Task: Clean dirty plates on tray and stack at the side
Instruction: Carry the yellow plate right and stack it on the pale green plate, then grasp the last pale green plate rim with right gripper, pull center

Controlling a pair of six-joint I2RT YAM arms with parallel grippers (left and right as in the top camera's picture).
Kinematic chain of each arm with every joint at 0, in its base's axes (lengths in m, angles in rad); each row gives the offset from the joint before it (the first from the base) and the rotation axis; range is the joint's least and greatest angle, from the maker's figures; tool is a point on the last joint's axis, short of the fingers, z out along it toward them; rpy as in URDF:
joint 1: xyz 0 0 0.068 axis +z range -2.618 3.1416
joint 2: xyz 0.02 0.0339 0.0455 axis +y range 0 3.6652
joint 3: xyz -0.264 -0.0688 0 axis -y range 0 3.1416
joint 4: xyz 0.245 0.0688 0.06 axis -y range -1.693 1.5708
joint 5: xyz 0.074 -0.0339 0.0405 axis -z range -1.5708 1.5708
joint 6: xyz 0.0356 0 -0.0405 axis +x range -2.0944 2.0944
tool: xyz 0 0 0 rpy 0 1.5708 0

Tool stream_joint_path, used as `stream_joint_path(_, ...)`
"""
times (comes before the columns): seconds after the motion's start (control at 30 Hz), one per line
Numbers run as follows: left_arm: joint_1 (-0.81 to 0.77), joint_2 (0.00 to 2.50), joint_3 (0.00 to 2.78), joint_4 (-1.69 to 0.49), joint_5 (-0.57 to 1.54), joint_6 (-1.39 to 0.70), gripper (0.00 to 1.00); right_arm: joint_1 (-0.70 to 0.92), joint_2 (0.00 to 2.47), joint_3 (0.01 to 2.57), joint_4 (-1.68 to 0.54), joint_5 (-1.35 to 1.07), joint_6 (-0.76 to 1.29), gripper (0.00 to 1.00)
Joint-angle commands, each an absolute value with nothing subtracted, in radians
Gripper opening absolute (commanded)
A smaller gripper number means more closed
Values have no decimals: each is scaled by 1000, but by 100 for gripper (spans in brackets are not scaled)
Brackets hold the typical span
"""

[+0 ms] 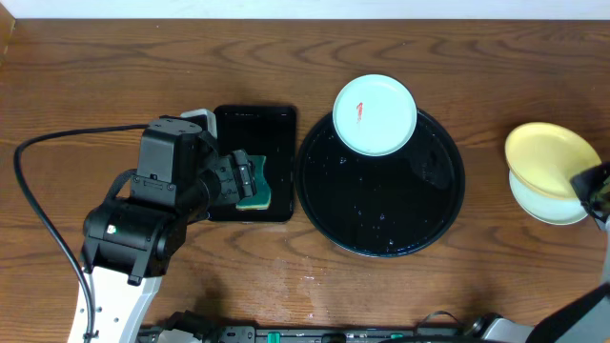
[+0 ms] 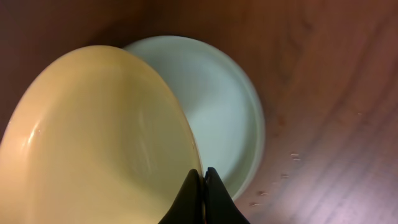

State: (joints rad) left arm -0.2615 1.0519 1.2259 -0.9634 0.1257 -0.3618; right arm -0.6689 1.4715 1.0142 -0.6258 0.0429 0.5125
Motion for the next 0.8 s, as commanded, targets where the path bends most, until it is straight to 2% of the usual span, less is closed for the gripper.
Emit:
stream_joint_path(0.0, -255, 1051, 1243, -964, 127, -352, 82, -692, 1544, 1018, -650, 106, 531, 1)
stream_joint_path(0.17, -255, 1051, 1243, -964, 127, -352, 82, -694, 1611, 1018, -661, 225, 531, 4)
stream_joint_path(0.2, -255, 1051, 1243, -964, 127, -352, 82, -694, 1609, 1018, -645, 191, 530, 17)
stream_joint_path(0.23, -255, 1051, 1243, -964, 127, -352, 82, -694, 1603, 1020, -619, 126, 503, 35)
stream_joint_path(0.27, -255, 1051, 1243, -964, 127, -352, 82, -693, 1593, 1021, -591, 37, 451, 46)
stream_joint_path(0.33, -255, 1051, 1243, -964, 127, -352, 82, -688, 1560, 1024, -555, -123, 384, 54)
stream_joint_path(0.4, -255, 1051, 1243, -964, 127, -352, 82, -677, 1516, 1028, -541, -231, 360, 55)
stream_joint_path(0.53, -255, 1051, 1243, -964, 127, -352, 82, -606, 1415, 1029, -517, -440, 317, 49)
stream_joint_path(0.63, -255, 1051, 1243, -964, 127, -352, 82, -484, 1353, 1029, -531, -503, 257, 46)
stream_joint_path(0.77, -255, 1051, 1243, -964, 127, -352, 82, -243, 1340, 1028, -578, -476, 167, 46)
